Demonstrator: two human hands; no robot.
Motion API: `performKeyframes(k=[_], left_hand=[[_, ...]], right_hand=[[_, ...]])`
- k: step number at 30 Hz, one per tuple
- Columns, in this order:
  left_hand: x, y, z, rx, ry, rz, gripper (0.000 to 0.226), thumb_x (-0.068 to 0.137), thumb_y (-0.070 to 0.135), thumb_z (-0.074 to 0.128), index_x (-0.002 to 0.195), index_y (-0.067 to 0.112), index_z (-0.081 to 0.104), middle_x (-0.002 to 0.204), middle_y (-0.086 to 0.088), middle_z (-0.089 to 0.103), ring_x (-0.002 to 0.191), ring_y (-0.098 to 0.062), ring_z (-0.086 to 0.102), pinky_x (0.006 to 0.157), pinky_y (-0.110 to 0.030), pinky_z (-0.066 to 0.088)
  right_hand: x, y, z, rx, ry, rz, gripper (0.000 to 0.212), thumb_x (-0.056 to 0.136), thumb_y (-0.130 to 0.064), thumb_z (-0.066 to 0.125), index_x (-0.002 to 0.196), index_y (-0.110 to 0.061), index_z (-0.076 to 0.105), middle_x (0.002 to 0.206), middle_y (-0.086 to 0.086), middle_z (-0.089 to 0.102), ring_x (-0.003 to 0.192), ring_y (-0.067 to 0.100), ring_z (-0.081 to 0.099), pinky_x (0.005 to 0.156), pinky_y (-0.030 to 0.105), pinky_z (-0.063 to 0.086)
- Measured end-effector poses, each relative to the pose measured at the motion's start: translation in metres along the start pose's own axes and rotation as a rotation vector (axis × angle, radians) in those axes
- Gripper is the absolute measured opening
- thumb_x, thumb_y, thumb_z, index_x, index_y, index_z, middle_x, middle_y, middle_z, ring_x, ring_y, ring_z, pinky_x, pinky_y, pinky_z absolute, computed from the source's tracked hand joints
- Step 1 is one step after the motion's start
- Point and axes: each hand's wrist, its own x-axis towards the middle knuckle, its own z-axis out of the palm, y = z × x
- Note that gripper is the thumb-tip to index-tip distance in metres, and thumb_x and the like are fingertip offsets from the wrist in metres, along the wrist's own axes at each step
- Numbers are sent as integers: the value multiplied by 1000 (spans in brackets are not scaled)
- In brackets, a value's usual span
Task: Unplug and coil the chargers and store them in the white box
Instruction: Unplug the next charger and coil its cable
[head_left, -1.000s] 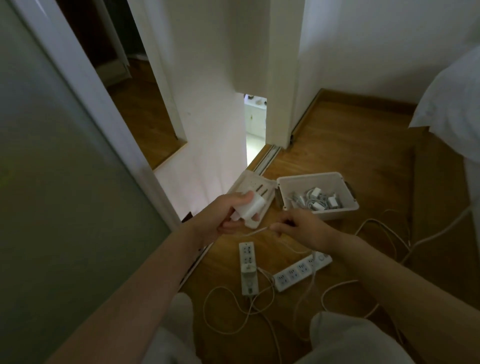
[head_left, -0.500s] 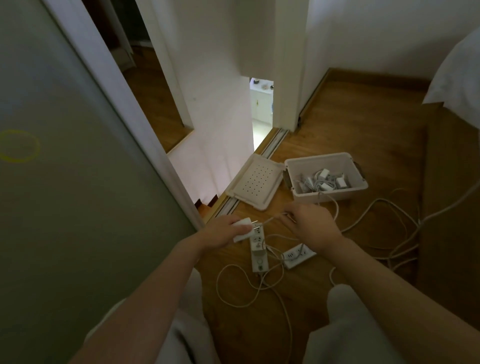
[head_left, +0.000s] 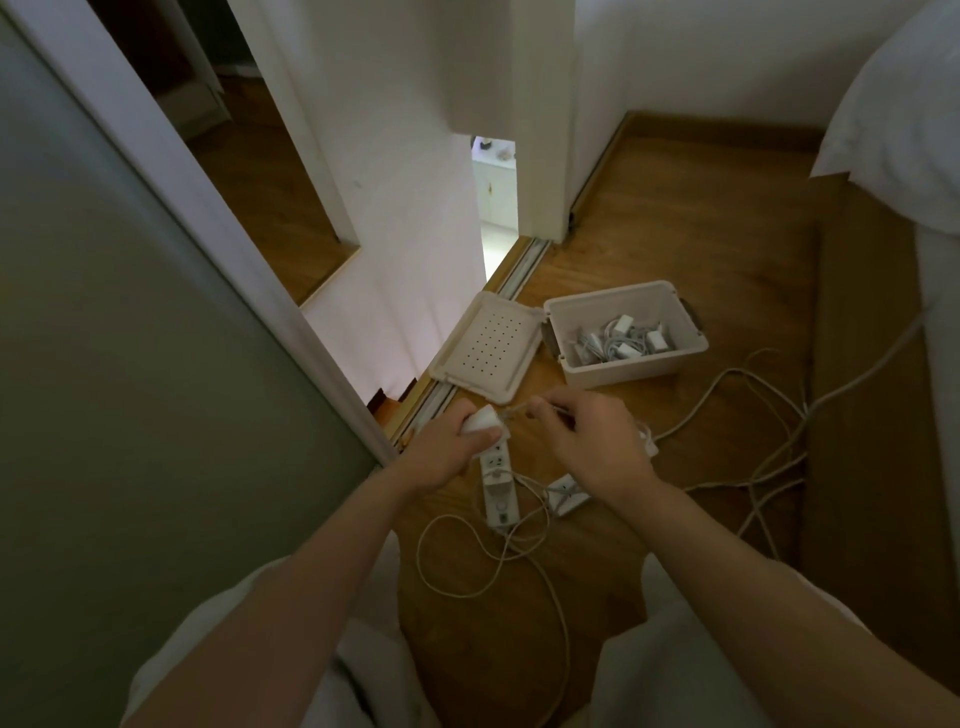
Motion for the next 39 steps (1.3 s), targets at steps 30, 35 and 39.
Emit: performKeyframes(k=[30, 35, 39], left_hand=[[-31, 28, -36, -972, -196, -2, 35, 90, 32, 42, 111, 7, 54, 78, -13, 63, 37, -10, 38, 35, -18, 28], [-32, 23, -55, -861, -145, 17, 36, 89, 33, 42, 110, 7, 55, 76, -13, 60, 35, -5, 33, 35, -16, 24], [-35, 12, -61, -310, -150, -8, 34, 92, 29, 49, 108, 1, 61, 81, -14, 62, 49, -14, 45, 43, -19, 31]], right_hand=[[6, 8, 32, -185, -475, -239, 28, 98, -30, 40, 98, -12, 62, 92, 0, 61, 84, 15, 56, 73, 28, 44], [12, 25, 17, -238, -459, -93, 23, 99, -32, 39, 88, -23, 57, 70, -16, 48, 68, 4, 48, 57, 14, 32], [16, 38, 8, -167, -382, 43, 22, 99, -29, 40, 84, -25, 56, 72, -13, 54, 68, 5, 52, 56, 17, 33]])
